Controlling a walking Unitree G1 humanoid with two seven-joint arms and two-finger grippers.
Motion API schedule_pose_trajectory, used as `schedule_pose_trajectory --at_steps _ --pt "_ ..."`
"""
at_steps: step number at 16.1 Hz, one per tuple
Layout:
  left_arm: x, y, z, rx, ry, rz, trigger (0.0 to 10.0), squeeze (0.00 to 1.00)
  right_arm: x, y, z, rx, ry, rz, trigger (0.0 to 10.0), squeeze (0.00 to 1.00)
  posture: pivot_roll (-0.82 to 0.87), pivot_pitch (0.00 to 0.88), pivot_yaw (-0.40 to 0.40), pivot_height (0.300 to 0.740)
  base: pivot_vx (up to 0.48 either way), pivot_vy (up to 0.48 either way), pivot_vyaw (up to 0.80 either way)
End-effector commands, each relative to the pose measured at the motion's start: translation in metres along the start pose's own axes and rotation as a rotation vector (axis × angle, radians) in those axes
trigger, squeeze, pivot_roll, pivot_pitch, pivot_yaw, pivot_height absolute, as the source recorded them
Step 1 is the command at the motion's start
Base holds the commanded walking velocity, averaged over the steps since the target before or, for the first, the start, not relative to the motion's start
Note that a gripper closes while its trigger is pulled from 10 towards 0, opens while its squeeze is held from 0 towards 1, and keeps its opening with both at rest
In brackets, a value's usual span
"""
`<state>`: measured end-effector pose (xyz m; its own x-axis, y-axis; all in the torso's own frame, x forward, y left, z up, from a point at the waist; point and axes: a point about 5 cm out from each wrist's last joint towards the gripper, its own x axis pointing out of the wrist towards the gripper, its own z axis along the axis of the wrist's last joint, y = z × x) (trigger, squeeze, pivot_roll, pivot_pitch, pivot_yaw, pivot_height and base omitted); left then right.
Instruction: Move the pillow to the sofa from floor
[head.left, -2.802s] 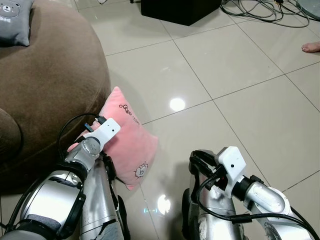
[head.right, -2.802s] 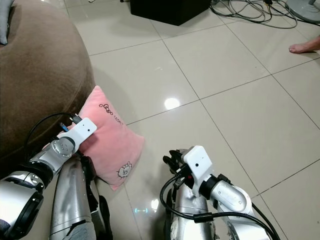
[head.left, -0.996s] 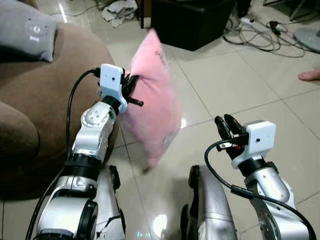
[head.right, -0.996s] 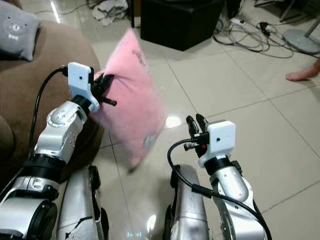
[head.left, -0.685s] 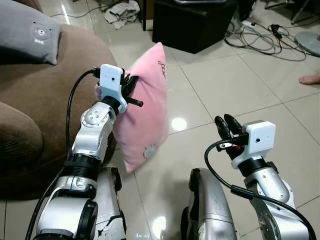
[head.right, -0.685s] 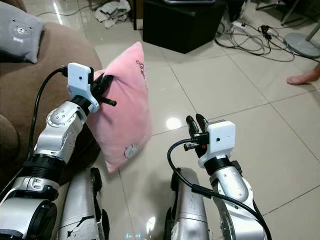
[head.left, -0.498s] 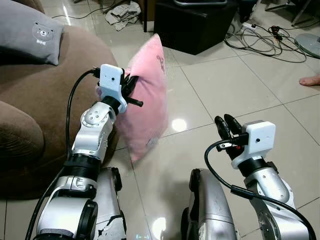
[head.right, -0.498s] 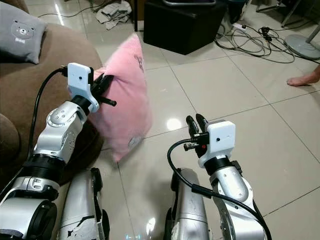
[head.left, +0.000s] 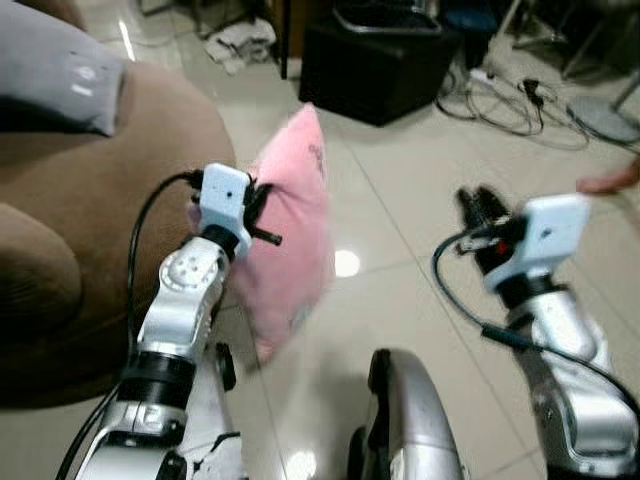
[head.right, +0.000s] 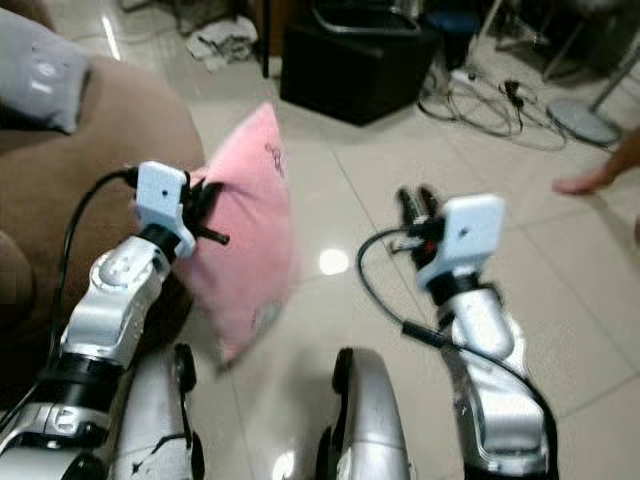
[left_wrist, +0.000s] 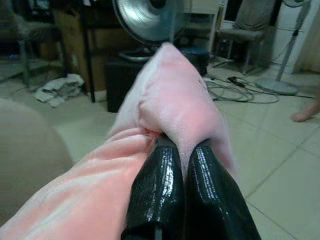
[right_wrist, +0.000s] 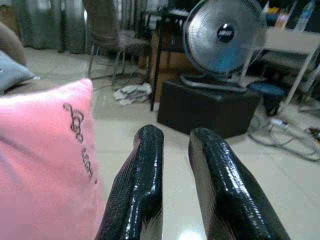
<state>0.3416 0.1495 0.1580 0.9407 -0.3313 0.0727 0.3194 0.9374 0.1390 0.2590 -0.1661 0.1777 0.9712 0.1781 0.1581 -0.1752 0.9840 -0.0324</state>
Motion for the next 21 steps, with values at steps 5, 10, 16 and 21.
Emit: schedule_pose_trajectory --at_steps 5,10,16,21 --pt "0.002 -0.007 0.024 0.053 -0.083 -0.02 10.0 0.0 -0.001 -0.008 -0.002 0.002 0.037 -0.02 10.0 0.0 0.04 0.056 -0.132 0.632 0.0 0.0 0.0" --pt "0.002 -0.007 0.026 0.065 -0.086 -0.02 10.0 0.0 -0.004 -0.009 -0.007 0.012 0.05 -0.031 10.0 0.0 0.05 0.052 -0.12 0.677 0.0 0.0 0.0" --pt "-0.002 -0.013 0.019 0.05 -0.063 -0.021 10.0 0.0 -0.008 -0.003 -0.015 0.032 0.072 -0.033 10.0 0.0 0.05 0.04 -0.113 0.717 0.0 0.0 0.0" --pt "-0.001 -0.021 0.017 0.027 -0.069 -0.035 10.0 0.0 -0.012 -0.003 -0.022 0.033 0.096 -0.041 10.0 0.0 0.05 0.023 -0.114 0.74 0.0 0.0 0.0"
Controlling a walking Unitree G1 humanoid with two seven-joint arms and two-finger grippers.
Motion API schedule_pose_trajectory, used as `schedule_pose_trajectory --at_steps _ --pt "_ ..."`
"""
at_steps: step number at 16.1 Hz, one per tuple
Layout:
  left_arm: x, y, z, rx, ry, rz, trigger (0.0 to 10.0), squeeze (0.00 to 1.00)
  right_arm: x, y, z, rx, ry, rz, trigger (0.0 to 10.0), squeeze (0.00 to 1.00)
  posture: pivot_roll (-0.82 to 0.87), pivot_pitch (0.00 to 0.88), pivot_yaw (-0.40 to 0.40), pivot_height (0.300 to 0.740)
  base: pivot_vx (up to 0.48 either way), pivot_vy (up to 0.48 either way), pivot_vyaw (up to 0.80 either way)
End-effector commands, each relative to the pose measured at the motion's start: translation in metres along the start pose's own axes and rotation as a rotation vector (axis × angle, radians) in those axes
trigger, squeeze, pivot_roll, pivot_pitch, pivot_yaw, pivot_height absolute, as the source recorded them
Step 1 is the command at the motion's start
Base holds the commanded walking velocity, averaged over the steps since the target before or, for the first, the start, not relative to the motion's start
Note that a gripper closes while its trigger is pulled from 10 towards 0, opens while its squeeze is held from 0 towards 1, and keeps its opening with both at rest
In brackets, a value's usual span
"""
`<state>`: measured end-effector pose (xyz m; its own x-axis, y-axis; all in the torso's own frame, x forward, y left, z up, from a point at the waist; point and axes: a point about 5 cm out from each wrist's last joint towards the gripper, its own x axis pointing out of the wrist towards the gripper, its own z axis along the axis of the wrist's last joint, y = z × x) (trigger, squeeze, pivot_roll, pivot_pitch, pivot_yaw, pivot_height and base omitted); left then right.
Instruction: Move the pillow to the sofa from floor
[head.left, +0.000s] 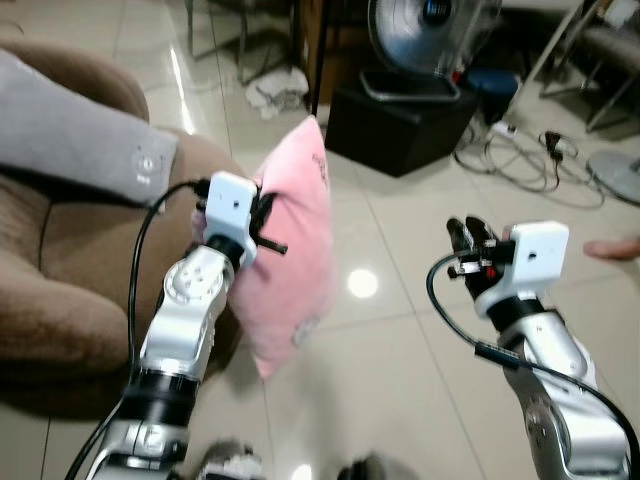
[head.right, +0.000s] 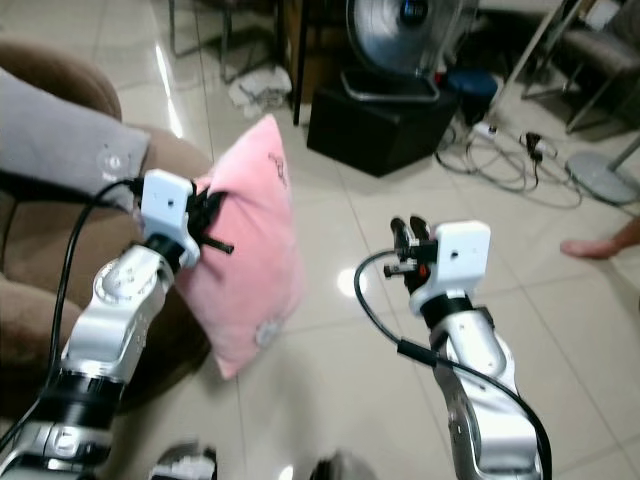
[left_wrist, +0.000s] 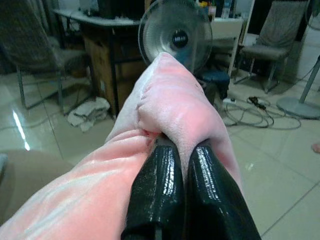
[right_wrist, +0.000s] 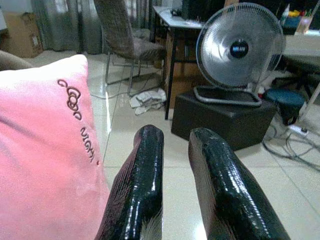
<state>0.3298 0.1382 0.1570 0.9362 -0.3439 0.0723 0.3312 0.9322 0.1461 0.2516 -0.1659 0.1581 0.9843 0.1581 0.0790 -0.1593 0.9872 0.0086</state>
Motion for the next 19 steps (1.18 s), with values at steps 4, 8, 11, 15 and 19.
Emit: schedule_pose_trajectory --at_steps 4,8,11,15,19 --pt "0.012 -0.006 0.017 0.03 -0.057 -0.021 10.0 0.0 -0.002 -0.001 -0.016 -0.043 0.082 0.018 10.0 0.0 0.05 0.014 -0.114 0.74 0.0 0.0 0.0" --pt "0.022 -0.005 0.02 0.038 -0.044 0.005 10.0 0.0 -0.001 0.008 -0.021 -0.14 0.098 0.076 10.0 0.0 0.05 0.015 -0.113 0.74 0.323 0.0 0.4" --pt "0.028 -0.004 0.017 0.059 -0.017 0.009 10.0 0.0 -0.002 0.009 -0.022 -0.149 0.098 0.084 10.0 0.0 0.05 0.015 -0.108 0.74 0.355 0.0 0.8" --pt "0.035 -0.005 0.017 0.058 -0.007 0.003 10.0 0.0 -0.003 0.01 -0.023 -0.155 0.094 0.091 10.0 0.0 0.05 0.018 -0.105 0.74 0.355 0.0 0.8" --pt "0.049 -0.014 0.017 0.045 0.002 -0.055 10.0 0.0 -0.005 0.007 -0.025 -0.169 0.104 0.092 10.0 0.0 0.05 0.031 -0.105 0.74 0.352 0.0 0.8"
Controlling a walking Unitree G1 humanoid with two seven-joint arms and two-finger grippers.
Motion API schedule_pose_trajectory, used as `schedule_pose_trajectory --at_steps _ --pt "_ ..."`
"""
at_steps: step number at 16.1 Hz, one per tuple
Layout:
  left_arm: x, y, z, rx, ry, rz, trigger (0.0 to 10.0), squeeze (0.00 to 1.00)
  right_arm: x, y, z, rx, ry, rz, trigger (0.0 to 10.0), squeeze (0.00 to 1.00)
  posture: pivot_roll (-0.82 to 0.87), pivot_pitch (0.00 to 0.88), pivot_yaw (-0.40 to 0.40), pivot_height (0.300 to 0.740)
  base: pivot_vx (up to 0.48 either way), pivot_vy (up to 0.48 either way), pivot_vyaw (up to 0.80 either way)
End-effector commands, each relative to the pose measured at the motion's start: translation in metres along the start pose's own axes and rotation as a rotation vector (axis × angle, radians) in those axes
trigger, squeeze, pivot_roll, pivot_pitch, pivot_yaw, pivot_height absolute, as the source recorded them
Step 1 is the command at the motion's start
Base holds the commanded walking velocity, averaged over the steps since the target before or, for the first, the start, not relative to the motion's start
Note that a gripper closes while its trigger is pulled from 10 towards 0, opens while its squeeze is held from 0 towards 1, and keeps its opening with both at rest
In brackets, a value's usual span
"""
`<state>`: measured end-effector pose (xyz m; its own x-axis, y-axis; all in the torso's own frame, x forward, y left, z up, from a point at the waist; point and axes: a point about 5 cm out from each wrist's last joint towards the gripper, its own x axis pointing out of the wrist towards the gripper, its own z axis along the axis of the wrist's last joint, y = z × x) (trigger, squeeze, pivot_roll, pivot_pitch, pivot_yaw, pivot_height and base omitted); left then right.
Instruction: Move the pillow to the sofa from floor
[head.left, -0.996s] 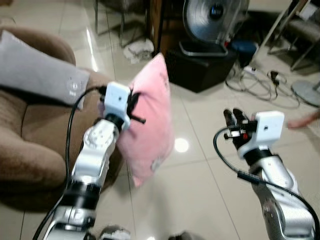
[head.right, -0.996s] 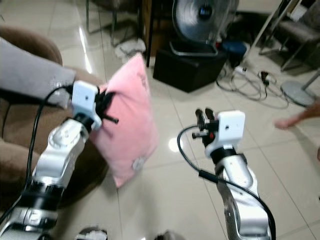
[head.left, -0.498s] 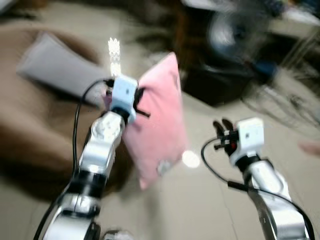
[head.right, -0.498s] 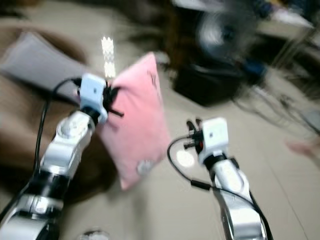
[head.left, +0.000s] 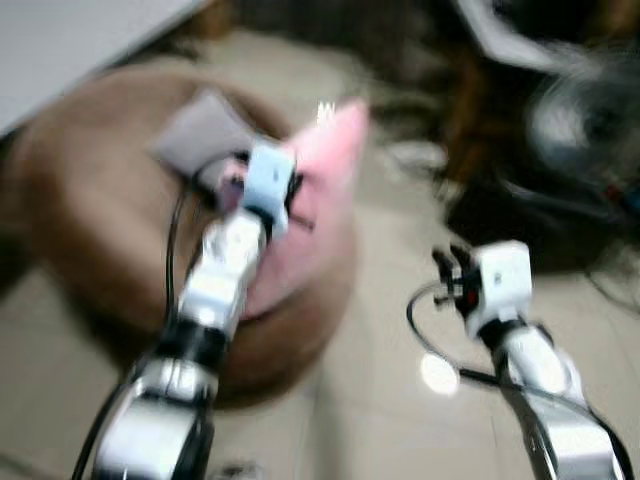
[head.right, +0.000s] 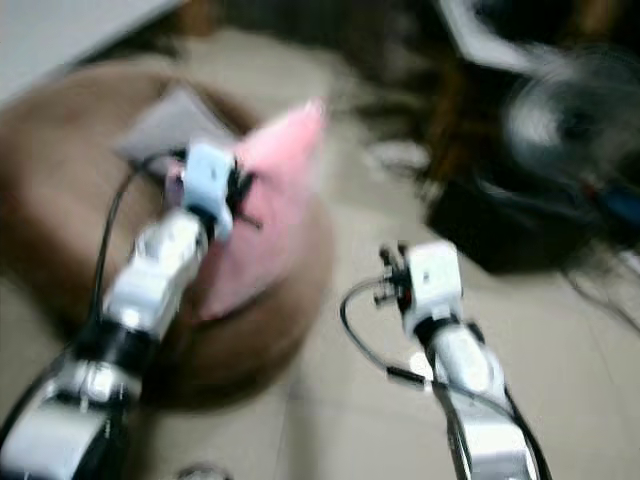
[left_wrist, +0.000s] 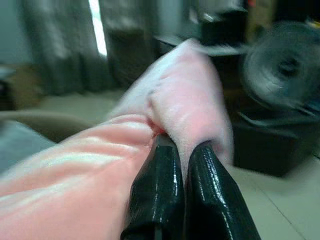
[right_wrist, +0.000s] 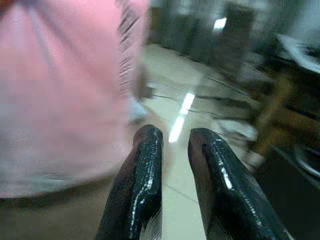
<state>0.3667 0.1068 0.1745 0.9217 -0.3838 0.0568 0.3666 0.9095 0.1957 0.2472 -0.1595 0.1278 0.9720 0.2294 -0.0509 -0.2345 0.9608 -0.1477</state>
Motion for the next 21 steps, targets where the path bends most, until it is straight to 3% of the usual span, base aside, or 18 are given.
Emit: schedule_pose_trajectory --at_steps 1,6,9,11,16,18,19,21 --pt "0.004 0.0 0.0 -0.007 -0.004 -0.013 10.0 0.0 0.0 0.0 0.005 -0.018 -0.021 0.012 10.0 0.0 0.05 0.031 -0.105 0.74 0.352 0.0 0.8" --pt "0.026 -0.017 -0.01 0.074 0.111 -0.02 10.0 0.0 -0.008 0.004 -0.005 -0.001 0.022 0.045 10.0 0.0 0.03 0.054 -0.088 0.74 0.325 0.0 0.0" --pt "0.033 -0.033 -0.021 0.1 0.226 -0.018 10.0 0.0 -0.013 0.004 -0.005 0.014 0.025 0.05 10.0 0.0 0.02 0.071 -0.074 0.74 0.0 0.0 0.0" --pt "0.035 -0.032 -0.024 0.12 0.246 0.057 10.0 0.0 -0.017 0.009 -0.004 0.028 0.011 0.102 10.0 0.0 0.01 0.081 -0.069 0.74 0.0 0.0 0.0" --pt "0.014 0.028 -0.047 0.285 0.429 0.361 10.0 0.0 -0.029 0.028 -0.012 0.025 0.061 0.367 10.0 0.0 0.01 0.095 -0.061 0.74 0.0 0.0 0.0" --pt "0.005 0.044 -0.054 0.26 0.467 0.436 10.0 0.02 -0.033 0.03 -0.011 0.067 0.063 0.46 10.0 0.0 0.01 0.098 -0.063 0.74 0.0 0.0 0.0" --pt "0.002 0.051 -0.056 0.211 0.485 0.464 10.0 1.0 -0.035 0.028 -0.013 0.071 0.072 0.508 10.0 0.0 0.02 0.099 -0.067 0.74 0.0 0.0 0.0" --pt "0.002 0.052 -0.056 0.203 0.494 0.455 10.0 1.0 -0.034 0.023 -0.014 0.064 0.072 0.501 10.0 0.0 0.02 0.1 -0.07 0.74 0.0 0.0 0.0"
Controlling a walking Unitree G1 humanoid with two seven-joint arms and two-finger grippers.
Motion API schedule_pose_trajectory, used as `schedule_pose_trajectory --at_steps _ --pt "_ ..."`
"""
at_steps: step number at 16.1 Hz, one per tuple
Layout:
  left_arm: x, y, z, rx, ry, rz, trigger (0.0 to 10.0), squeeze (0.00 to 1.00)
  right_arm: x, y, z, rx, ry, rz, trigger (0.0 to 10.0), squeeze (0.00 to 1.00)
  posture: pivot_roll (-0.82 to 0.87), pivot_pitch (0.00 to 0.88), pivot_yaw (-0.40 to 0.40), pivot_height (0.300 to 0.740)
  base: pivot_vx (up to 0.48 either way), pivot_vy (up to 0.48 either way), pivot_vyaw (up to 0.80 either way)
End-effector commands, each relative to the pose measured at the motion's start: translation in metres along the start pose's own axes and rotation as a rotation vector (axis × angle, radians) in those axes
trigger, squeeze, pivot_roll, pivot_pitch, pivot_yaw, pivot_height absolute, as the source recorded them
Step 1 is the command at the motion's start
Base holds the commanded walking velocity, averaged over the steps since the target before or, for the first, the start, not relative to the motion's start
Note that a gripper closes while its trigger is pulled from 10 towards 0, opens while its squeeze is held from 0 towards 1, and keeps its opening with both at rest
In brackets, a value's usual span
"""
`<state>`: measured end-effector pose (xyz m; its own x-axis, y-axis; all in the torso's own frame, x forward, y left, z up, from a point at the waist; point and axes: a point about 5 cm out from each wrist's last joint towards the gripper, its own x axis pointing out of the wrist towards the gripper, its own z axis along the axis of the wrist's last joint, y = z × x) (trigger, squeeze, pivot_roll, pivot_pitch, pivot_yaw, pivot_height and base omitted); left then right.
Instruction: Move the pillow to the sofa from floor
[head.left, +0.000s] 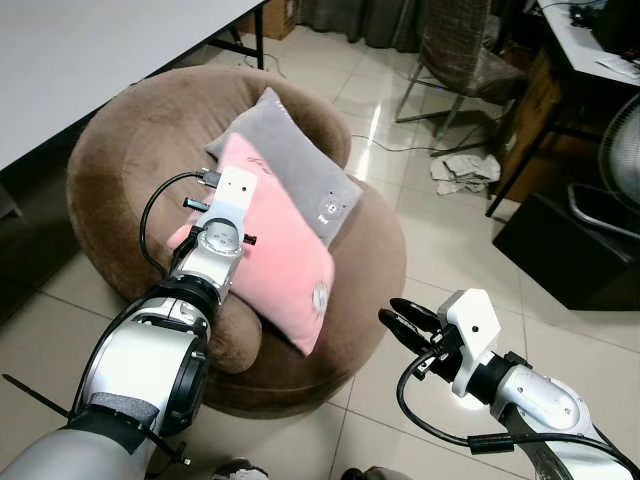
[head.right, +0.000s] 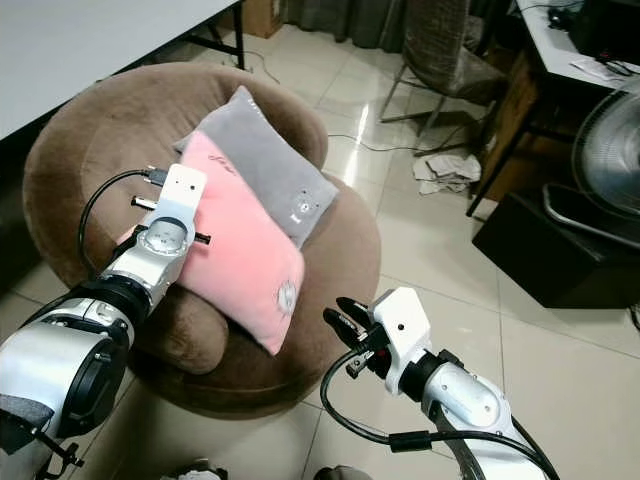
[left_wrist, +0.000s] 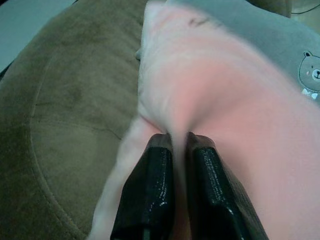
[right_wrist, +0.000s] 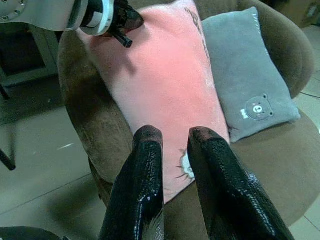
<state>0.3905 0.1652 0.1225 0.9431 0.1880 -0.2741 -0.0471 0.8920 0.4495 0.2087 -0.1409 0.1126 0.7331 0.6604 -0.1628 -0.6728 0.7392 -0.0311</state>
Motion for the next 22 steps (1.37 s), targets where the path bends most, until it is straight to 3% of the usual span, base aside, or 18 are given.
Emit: schedule_pose_trajectory --at_steps 1,3,6,7,9,11,14,16,18,22 --pt "0.001 0.0 0.009 -0.013 -0.009 0.003 10.0 1.0 -0.004 -0.007 -0.001 0.001 0.005 -0.013 10.0 0.0 0.02 0.099 -0.07 0.74 0.0 0.0 0.0" --pt "0.001 0.002 0.012 -0.039 -0.03 0.014 10.0 1.0 -0.003 -0.012 0.001 -0.006 -0.006 -0.042 10.0 0.0 0.02 0.097 -0.068 0.74 0.0 0.0 0.0" --pt "0.002 0.013 0.034 -0.089 -0.15 0.07 10.0 1.0 -0.003 -0.017 0.003 -0.046 -0.029 -0.101 10.0 0.0 0.02 0.094 -0.067 0.74 0.0 0.0 0.0" --pt "0.001 0.02 0.045 -0.216 -0.23 0.043 10.0 0.0 0.001 -0.026 0.004 -0.097 -0.018 -0.234 10.0 0.0 0.02 0.081 -0.06 0.74 0.0 0.0 0.0" --pt "-0.002 0.025 0.053 -0.331 -0.347 -0.082 10.0 0.0 0.002 -0.034 0.01 -0.085 -0.08 -0.421 10.0 0.0 0.02 0.072 -0.061 0.74 0.0 0.0 0.0" --pt "-0.01 0.021 0.048 -0.337 -0.431 -0.243 10.0 0.0 0.002 -0.035 0.012 -0.044 -0.125 -0.515 10.0 0.0 0.03 0.065 -0.067 0.74 0.0 0.0 0.8" --pt "-0.047 0.015 0.012 -0.229 -0.465 -0.505 10.0 0.0 0.01 -0.022 0.007 0.01 -0.143 -0.536 10.0 0.0 0.05 0.052 -0.085 0.74 0.0 0.0 0.8" --pt "-0.081 0.003 -0.017 -0.229 -0.428 -0.632 10.0 0.0 0.016 -0.022 0.002 0.003 -0.137 -0.532 10.0 0.0 0.08 0.037 -0.098 0.74 0.0 0.0 0.8" --pt "-0.092 0.003 -0.038 -0.258 -0.339 -0.591 10.0 0.0 0.018 -0.029 0.0 -0.01 -0.139 -0.541 10.0 0.0 0.09 0.031 -0.097 0.74 0.0 0.0 0.8" --pt "-0.107 0.011 -0.047 -0.219 -0.297 -0.54 10.0 0.0 0.022 -0.04 -0.004 -0.006 -0.134 -0.521 10.0 0.0 0.12 0.028 -0.092 0.74 0.0 0.0 0.8"
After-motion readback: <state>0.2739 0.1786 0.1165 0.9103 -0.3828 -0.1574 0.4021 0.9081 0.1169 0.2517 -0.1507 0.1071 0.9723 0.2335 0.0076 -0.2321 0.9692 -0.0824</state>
